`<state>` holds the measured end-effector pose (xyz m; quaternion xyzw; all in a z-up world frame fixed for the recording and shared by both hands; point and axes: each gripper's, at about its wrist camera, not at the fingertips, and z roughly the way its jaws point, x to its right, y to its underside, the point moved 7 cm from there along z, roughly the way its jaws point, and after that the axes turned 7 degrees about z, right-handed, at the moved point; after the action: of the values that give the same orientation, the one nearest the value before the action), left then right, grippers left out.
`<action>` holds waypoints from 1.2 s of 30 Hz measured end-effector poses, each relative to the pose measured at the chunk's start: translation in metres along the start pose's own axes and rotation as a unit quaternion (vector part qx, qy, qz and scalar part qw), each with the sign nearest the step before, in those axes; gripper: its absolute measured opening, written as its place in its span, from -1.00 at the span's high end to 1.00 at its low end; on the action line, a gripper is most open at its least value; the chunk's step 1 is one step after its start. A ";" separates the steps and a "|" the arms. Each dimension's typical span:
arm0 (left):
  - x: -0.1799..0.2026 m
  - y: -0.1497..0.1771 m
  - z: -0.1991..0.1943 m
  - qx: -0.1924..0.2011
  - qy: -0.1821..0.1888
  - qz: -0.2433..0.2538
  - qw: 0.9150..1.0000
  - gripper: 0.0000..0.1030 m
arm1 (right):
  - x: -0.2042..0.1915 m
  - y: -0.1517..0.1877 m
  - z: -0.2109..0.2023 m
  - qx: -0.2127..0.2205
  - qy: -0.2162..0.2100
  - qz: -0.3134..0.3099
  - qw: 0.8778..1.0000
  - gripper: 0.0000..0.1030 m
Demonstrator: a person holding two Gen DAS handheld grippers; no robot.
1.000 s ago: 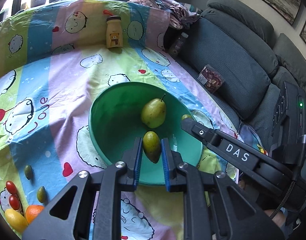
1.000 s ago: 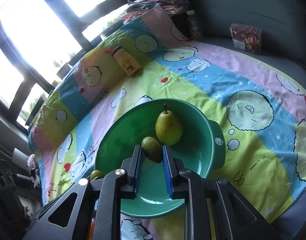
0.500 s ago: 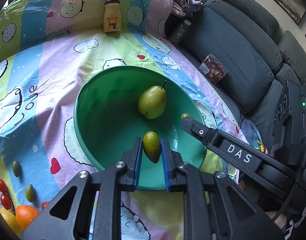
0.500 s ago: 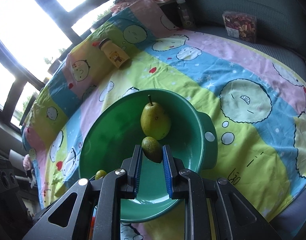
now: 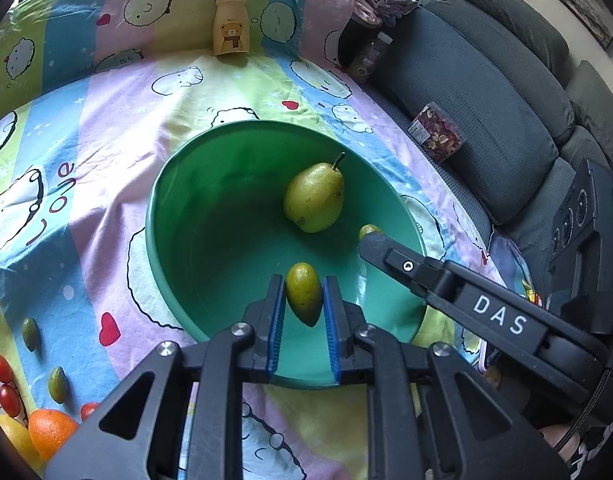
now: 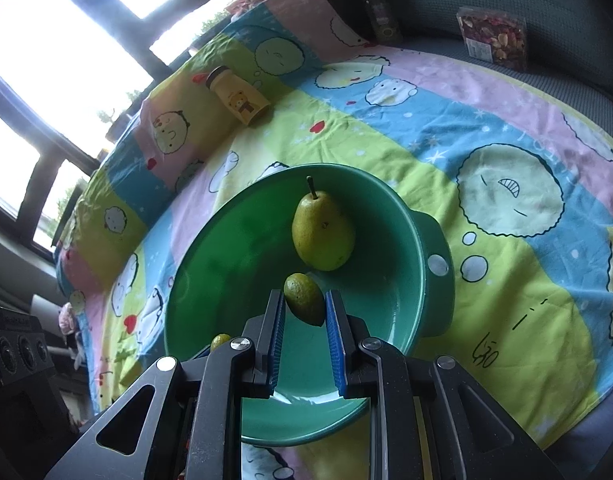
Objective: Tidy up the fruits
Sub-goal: 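Open the right gripper to drop the green fruit beside the pear, then move the right gripper back toward the red cherry tomatoes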
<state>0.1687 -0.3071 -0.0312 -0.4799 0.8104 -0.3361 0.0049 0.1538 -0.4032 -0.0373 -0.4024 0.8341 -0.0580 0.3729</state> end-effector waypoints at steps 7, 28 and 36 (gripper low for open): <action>-0.003 0.000 -0.001 0.001 -0.004 -0.003 1.000 0.65 | -0.001 0.001 0.000 -0.006 -0.023 0.010 1.000 0.57; -0.003 0.000 -0.002 0.001 -0.012 -0.004 1.000 0.53 | 0.002 0.002 -0.001 -0.005 -0.005 0.012 1.000 0.56; -0.012 0.000 -0.038 0.050 -0.041 0.002 0.998 -0.37 | -0.006 0.003 -0.007 0.003 -0.001 0.000 1.000 0.13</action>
<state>0.1628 -0.2772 -0.0059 -0.4908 0.7927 -0.3560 0.0630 0.1497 -0.3985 -0.0305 -0.4016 0.8332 -0.0602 0.3754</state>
